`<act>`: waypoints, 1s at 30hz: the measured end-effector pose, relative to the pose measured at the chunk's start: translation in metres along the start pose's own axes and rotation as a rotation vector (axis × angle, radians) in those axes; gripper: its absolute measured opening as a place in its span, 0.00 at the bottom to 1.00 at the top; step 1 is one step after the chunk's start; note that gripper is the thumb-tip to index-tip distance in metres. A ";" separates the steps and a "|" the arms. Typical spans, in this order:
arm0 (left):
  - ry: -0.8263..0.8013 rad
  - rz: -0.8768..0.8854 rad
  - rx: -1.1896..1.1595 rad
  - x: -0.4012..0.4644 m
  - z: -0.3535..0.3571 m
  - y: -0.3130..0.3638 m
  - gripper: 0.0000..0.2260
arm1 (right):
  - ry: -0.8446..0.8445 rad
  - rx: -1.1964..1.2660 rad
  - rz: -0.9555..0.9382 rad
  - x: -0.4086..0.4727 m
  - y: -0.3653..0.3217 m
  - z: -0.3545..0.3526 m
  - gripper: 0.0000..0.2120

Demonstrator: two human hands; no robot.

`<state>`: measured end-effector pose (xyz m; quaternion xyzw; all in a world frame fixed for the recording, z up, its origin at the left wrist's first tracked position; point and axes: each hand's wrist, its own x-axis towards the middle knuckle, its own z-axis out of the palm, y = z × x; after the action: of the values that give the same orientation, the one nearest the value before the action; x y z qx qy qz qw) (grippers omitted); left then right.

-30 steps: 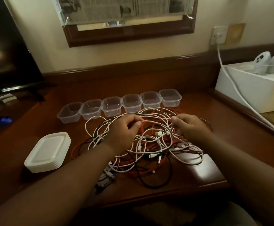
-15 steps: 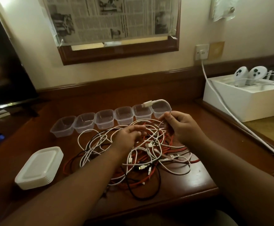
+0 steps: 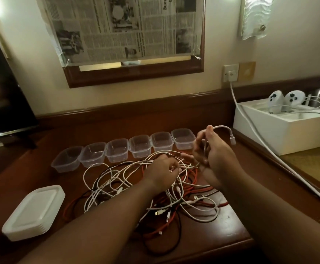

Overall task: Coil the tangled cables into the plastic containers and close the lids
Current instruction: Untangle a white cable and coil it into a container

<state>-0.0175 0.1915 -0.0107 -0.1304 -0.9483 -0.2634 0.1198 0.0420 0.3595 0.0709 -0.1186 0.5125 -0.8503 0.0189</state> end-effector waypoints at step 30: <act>0.037 -0.031 0.020 0.009 -0.023 -0.068 0.11 | -0.097 -1.192 -0.174 0.046 0.005 0.008 0.15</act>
<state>-0.0433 0.1243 -0.0210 -0.1096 -0.9504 -0.2579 0.1348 -0.0011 0.3425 0.0783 -0.1890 0.8877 -0.4084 -0.0971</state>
